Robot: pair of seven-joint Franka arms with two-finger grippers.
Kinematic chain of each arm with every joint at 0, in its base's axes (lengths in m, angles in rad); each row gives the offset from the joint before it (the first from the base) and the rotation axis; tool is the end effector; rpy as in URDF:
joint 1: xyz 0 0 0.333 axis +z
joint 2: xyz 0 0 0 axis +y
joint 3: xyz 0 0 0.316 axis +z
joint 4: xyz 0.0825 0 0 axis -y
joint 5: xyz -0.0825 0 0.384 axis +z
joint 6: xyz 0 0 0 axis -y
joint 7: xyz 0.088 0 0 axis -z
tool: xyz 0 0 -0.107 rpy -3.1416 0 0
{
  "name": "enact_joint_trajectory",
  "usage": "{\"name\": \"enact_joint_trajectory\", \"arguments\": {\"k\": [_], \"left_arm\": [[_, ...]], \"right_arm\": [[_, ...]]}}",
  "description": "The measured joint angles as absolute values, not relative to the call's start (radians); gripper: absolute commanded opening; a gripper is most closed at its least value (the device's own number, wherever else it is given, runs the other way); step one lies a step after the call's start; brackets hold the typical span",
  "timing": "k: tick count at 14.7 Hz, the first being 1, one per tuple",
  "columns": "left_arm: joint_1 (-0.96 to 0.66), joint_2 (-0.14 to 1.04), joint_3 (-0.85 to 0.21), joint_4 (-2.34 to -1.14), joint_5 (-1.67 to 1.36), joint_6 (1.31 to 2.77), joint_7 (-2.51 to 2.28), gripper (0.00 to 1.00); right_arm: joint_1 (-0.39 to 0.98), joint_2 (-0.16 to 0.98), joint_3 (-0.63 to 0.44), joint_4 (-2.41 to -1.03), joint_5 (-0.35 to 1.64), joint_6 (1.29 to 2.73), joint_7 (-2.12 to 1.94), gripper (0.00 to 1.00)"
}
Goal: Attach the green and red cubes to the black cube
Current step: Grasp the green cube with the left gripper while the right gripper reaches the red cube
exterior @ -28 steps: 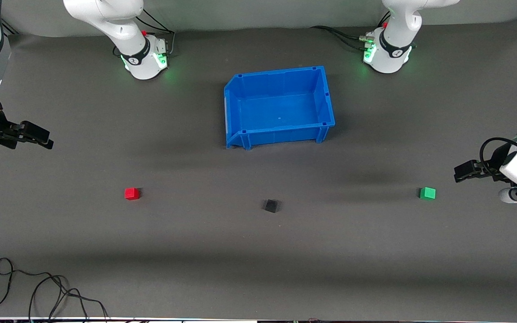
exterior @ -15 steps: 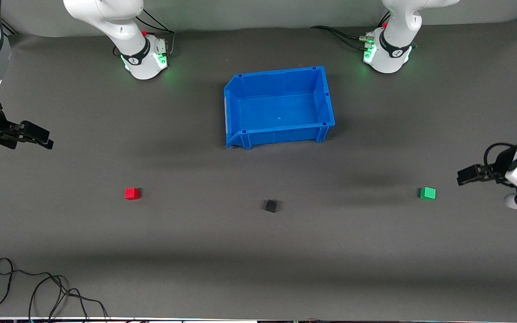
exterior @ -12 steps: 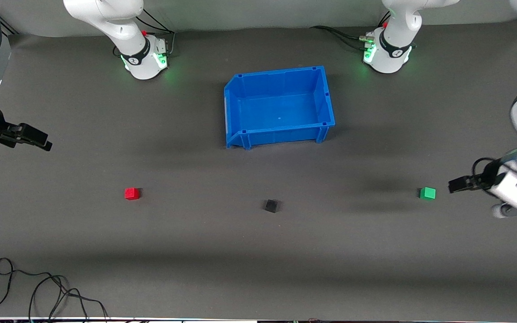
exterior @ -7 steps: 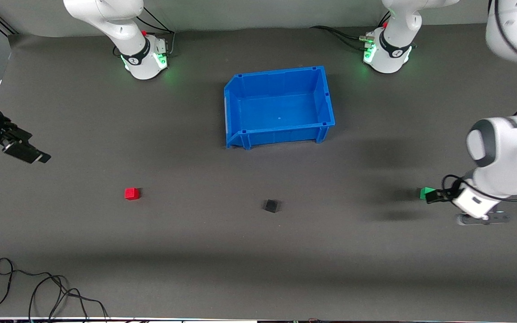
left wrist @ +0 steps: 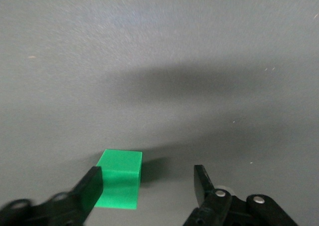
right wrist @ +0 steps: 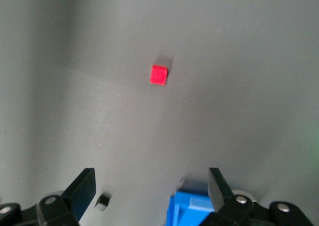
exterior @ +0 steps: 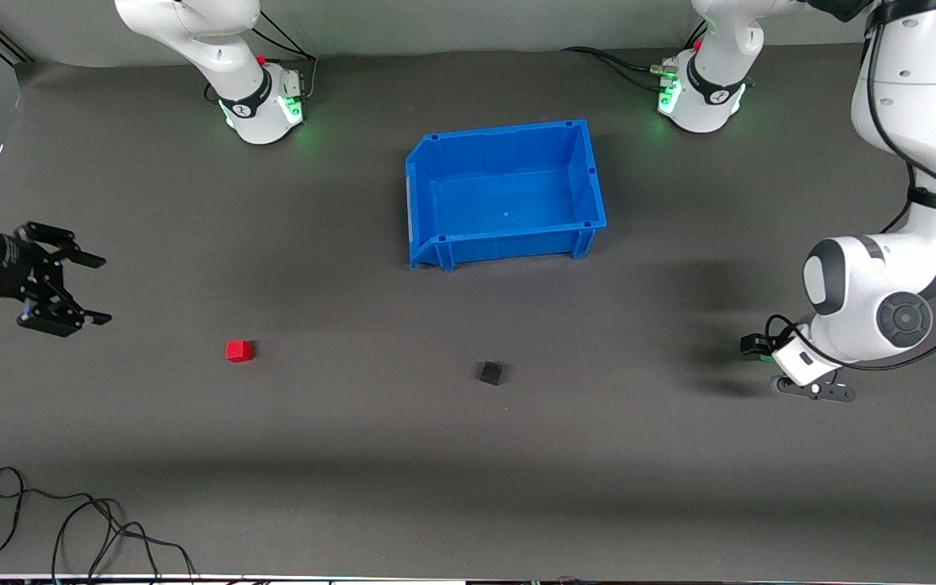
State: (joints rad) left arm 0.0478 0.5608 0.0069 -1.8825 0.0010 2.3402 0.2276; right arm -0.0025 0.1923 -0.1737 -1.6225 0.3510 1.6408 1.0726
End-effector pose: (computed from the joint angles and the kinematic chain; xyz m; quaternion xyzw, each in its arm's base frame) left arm 0.6236 0.0340 0.2002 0.9949 -0.0870 -0.0513 0.0051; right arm 0.6010 -0.0643 0.5005 -0.7824 0.5970 0.1433 0.1043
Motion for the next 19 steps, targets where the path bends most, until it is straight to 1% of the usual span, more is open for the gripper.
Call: {"name": "enact_joint_trajectory", "arguments": {"k": [3,8,9,11,12,16,17,19], "left_arm": [[0.074,0.563,0.008,-1.876,0.006,2.341,0.302,0.82],[0.089,0.563,0.007,-1.867,0.006,2.341,0.327,0.81],[0.088,0.563,0.006,-1.867,0.006,2.341,0.327,0.78],[0.089,0.564,0.006,-1.865,0.007,2.341,0.327,0.63],[0.09,0.564,0.008,-1.863,0.007,2.341,0.328,0.57],[0.096,0.574,0.009,-1.862,0.023,2.348,0.331,0.54],[0.096,0.582,0.009,-1.862,0.028,2.358,0.331,0.49],[0.099,0.596,0.009,-1.862,0.03,2.37,0.331,0.35]], "right_arm": [[-0.012,0.263,-0.191,-1.668,0.419,1.696,1.068,1.0],[-0.01,0.328,-0.187,-1.827,0.536,1.892,0.94,1.0],[-0.01,0.341,-0.187,-1.859,0.558,1.933,0.902,1.0],[-0.01,0.384,-0.188,-1.898,0.621,1.981,0.813,1.0],[-0.011,0.414,-0.189,-1.905,0.655,1.997,0.772,1.0],[-0.012,0.514,-0.191,-1.908,0.708,2.073,0.717,1.0],[-0.012,0.532,-0.191,-1.908,0.724,2.087,0.699,1.0],[-0.012,0.569,-0.191,-1.908,0.77,2.104,0.649,1.0]]}}
